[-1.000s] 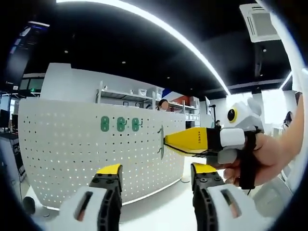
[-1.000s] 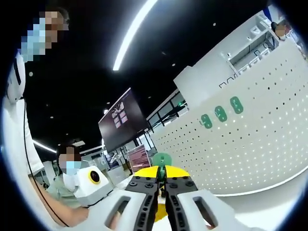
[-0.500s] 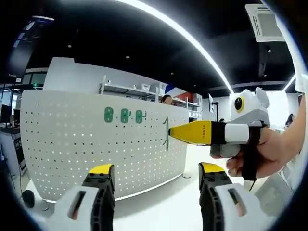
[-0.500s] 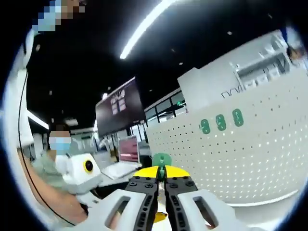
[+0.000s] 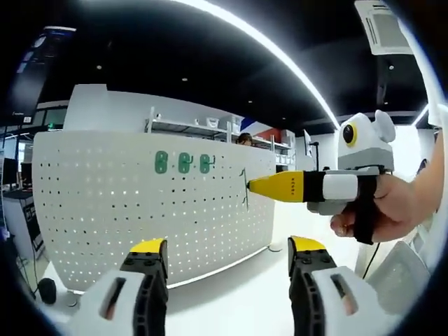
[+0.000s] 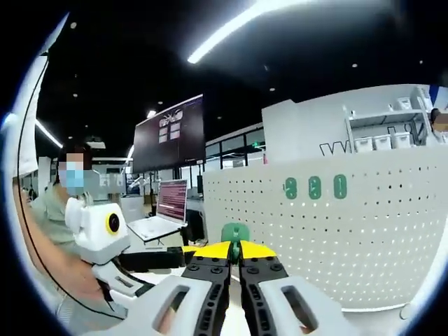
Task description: Insert the hook assembly into the mounting plate slot until the hook locks in place.
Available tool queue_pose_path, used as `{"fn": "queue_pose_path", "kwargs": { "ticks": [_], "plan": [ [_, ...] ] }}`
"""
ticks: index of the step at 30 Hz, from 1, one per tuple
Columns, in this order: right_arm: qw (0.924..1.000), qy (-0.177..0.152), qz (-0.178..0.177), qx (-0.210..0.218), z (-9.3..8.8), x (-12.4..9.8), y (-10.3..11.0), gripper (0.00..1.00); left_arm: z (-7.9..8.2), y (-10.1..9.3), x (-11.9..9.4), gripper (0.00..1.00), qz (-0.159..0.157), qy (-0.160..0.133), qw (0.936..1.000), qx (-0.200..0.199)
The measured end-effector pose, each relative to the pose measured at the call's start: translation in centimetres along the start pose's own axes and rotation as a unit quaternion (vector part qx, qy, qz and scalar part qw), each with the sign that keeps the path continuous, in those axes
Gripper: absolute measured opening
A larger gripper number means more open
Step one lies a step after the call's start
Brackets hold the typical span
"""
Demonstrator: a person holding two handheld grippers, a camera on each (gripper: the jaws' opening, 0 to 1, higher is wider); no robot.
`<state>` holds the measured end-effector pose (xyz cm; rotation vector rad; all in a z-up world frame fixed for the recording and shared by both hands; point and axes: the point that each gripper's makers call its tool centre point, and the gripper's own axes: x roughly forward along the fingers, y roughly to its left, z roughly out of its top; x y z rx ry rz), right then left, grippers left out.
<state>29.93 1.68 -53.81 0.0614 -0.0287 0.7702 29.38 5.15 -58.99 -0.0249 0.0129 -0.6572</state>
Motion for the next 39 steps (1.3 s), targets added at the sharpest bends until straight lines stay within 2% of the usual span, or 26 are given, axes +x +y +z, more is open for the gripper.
{"fn": "queue_pose_path", "kwargs": {
  "ticks": [3, 6, 12, 14, 16, 20, 27, 39],
  "plan": [
    [1.0000, 0.005, -0.006, -0.001, -0.2, -0.1, -0.4, 0.01, -0.3, 0.3, -0.3, 0.72, 0.003, 0.005, 0.9999, 0.009],
    [0.9998, 0.009, -0.017, 0.003, -0.3, -0.4, -1.1, 0.01, -0.5, 0.6, -0.8, 0.72, 0.006, 0.005, 1.0000, -0.003],
    [0.9992, 0.006, -0.038, 0.010, 0.1, -0.6, -2.5, 0.01, -1.1, 1.1, -1.5, 0.71, 0.014, 0.009, 0.9999, -0.004],
    [0.9990, 0.006, -0.043, 0.008, 0.2, -0.7, -2.9, 0.01, -1.2, 1.1, -1.7, 0.69, 0.011, 0.010, 0.9998, -0.013],
    [0.9987, 0.004, -0.049, 0.009, 0.5, -0.7, -3.4, 0.01, -1.4, 1.2, -1.9, 0.65, 0.011, 0.015, 0.9996, -0.019],
    [0.9986, 0.003, -0.052, 0.004, 0.9, -0.5, -4.1, 0.01, -1.3, 1.3, -2.0, 0.67, 0.014, 0.011, 0.9996, -0.022],
    [0.9969, -0.008, -0.078, 0.005, 2.0, -0.5, -6.1, 0.01, -1.6, 1.2, -2.2, 0.69, 0.014, 0.018, 0.9997, -0.006],
    [0.9926, -0.021, -0.119, 0.001, 3.6, -0.1, -9.1, 0.01, -1.9, 1.4, -2.7, 0.70, 0.019, 0.023, 0.9996, -0.005]
  ]
}}
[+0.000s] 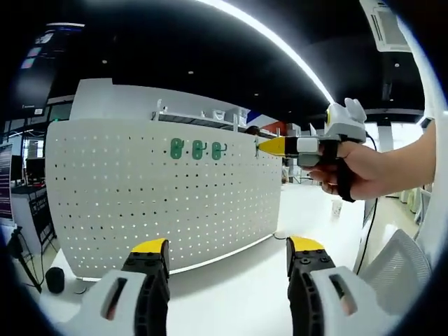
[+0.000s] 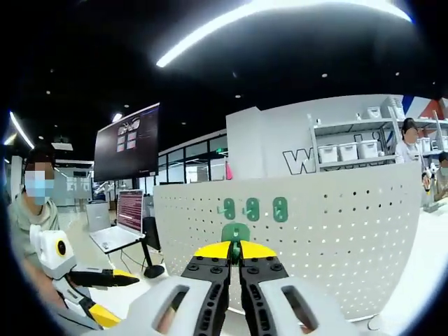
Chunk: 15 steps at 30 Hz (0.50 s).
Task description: Insert the hook assembly into the mounting plate slot until the hook locks in place.
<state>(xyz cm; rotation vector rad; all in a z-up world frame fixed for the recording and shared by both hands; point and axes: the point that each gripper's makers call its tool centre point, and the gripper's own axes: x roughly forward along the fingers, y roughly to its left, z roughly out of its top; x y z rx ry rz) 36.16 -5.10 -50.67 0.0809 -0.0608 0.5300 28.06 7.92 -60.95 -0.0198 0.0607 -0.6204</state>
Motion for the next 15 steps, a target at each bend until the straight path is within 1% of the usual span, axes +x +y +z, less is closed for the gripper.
{"fn": "queue_pose_path", "kwargs": {
  "ticks": [1, 5, 11, 13, 15],
  "plan": [
    [1.0000, 0.000, -0.002, -0.002, 0.1, 0.1, -0.2, 0.01, -0.2, 0.2, -0.1, 0.70, 0.004, 0.005, 1.0000, -0.003],
    [0.9999, -0.003, -0.014, -0.005, 0.5, 0.6, -1.0, 0.01, -0.3, 0.1, -0.3, 0.70, 0.004, 0.005, 1.0000, -0.002],
    [0.9994, -0.004, -0.031, -0.011, 1.0, 1.3, -2.2, 0.01, -0.4, 0.3, -0.5, 0.70, 0.009, 0.000, 0.9999, -0.004],
    [0.9992, -0.004, -0.037, -0.014, 1.0, 1.6, -2.5, 0.01, -0.5, 0.3, -0.7, 0.71, 0.008, -0.004, 0.9999, -0.011],
    [0.9990, -0.005, -0.040, -0.017, 1.2, 1.8, -2.7, 0.01, -0.7, 0.3, -0.7, 0.71, 0.009, -0.001, 0.9999, -0.010]
  ]
}}
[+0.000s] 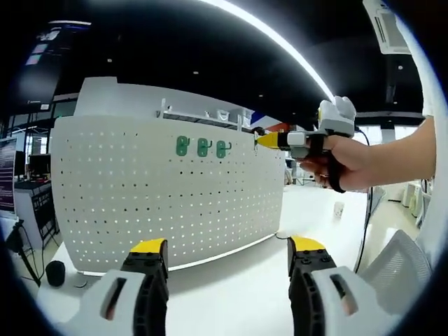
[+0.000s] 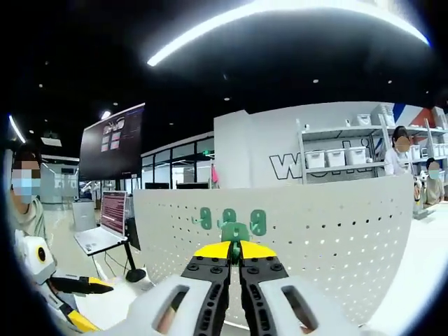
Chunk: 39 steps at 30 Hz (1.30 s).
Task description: Insert the hook assembly into the mounting plate slot until the hook locks in place.
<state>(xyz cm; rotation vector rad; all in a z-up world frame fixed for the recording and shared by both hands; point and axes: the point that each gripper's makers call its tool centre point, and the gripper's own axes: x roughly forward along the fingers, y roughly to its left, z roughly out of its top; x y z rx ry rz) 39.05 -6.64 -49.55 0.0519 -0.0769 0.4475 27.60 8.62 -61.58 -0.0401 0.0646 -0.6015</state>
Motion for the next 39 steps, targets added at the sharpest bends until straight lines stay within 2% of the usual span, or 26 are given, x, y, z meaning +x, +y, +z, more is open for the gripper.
{"fn": "queue_pose_path", "kwargs": {
  "ticks": [7, 18, 27, 31, 34, 39],
  "plan": [
    [0.9999, -0.005, -0.014, -0.005, 0.2, 0.7, -0.7, 0.01, -0.2, 0.1, -0.1, 0.72, 0.002, -0.002, 1.0000, -0.002],
    [0.9985, -0.023, -0.048, -0.016, 1.3, 1.8, -3.3, 0.01, -1.0, 0.1, -0.3, 0.71, 0.005, 0.008, 0.9999, 0.008],
    [0.9972, -0.026, -0.068, -0.018, 1.4, 2.5, -5.1, 0.01, -1.0, 0.3, -0.5, 0.71, 0.010, 0.002, 0.9999, 0.003],
    [0.9962, -0.028, -0.079, -0.025, 1.6, 2.9, -5.8, 0.01, -1.5, 0.5, -0.6, 0.70, 0.015, 0.006, 0.9998, 0.009],
    [0.9959, -0.031, -0.080, -0.026, 1.8, 3.1, -5.9, 0.01, -1.7, 0.8, -0.7, 0.70, 0.019, 0.006, 0.9998, -0.003],
    [0.9955, -0.031, -0.084, -0.030, 1.4, 3.7, -6.2, 0.01, -1.6, 1.0, -0.6, 0.70, 0.021, 0.006, 0.9997, 0.006]
  ]
}}
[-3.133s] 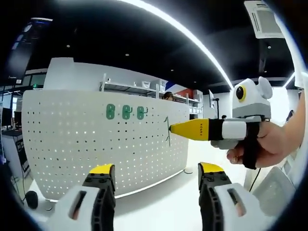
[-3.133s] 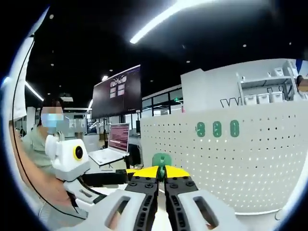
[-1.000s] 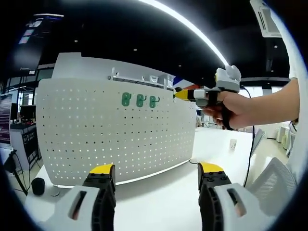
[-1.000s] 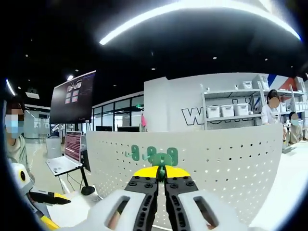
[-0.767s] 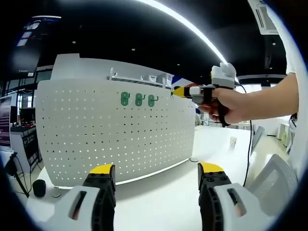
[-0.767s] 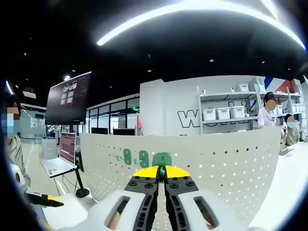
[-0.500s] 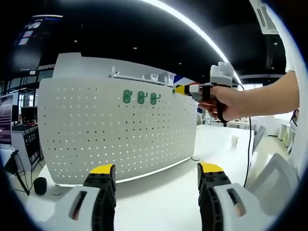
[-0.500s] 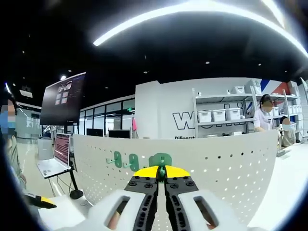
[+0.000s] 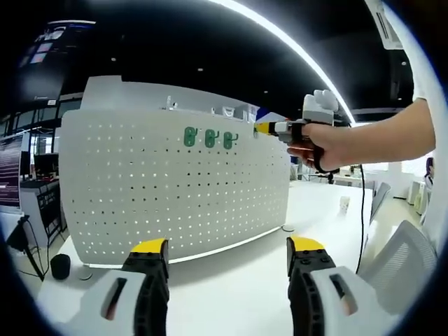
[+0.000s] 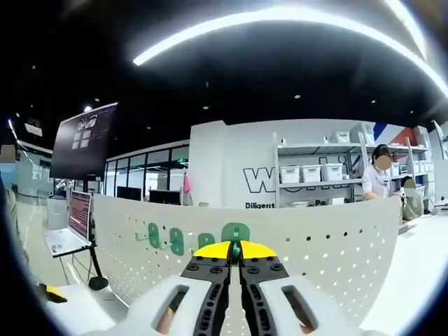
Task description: Insert the hook assembly into the mounting plate slot until the hook locks in place.
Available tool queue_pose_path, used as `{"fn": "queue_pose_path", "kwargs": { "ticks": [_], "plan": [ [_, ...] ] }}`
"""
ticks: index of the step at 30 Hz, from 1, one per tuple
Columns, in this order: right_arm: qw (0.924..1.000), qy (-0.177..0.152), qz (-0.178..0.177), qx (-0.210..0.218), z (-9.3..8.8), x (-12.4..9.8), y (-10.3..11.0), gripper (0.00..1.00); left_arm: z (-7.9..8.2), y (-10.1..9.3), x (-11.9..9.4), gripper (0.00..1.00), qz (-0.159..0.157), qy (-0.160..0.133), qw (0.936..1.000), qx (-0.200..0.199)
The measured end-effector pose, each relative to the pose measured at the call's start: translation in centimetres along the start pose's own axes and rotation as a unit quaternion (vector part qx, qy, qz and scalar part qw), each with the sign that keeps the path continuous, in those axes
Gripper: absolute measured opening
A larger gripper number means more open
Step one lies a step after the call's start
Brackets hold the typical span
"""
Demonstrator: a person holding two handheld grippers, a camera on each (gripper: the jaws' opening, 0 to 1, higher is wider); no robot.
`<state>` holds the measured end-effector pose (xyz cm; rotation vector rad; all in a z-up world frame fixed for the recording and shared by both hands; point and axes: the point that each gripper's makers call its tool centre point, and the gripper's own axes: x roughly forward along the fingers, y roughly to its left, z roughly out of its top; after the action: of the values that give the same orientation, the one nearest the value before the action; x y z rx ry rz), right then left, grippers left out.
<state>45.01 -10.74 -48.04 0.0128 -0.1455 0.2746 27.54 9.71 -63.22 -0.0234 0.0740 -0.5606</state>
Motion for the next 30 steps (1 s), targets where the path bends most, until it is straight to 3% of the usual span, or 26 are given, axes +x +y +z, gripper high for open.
{"fn": "queue_pose_path", "kwargs": {
  "ticks": [12, 30],
  "plan": [
    [0.9997, -0.016, -0.003, -0.018, -0.1, 1.8, -0.1, 0.01, -0.2, 0.4, -0.2, 0.70, 0.006, 0.003, 1.0000, -0.005],
    [0.9998, 0.001, -0.010, -0.020, -1.8, 3.1, -0.9, 0.01, -0.8, 0.5, -0.3, 0.70, 0.009, 0.012, 0.9998, -0.010]
  ]
}}
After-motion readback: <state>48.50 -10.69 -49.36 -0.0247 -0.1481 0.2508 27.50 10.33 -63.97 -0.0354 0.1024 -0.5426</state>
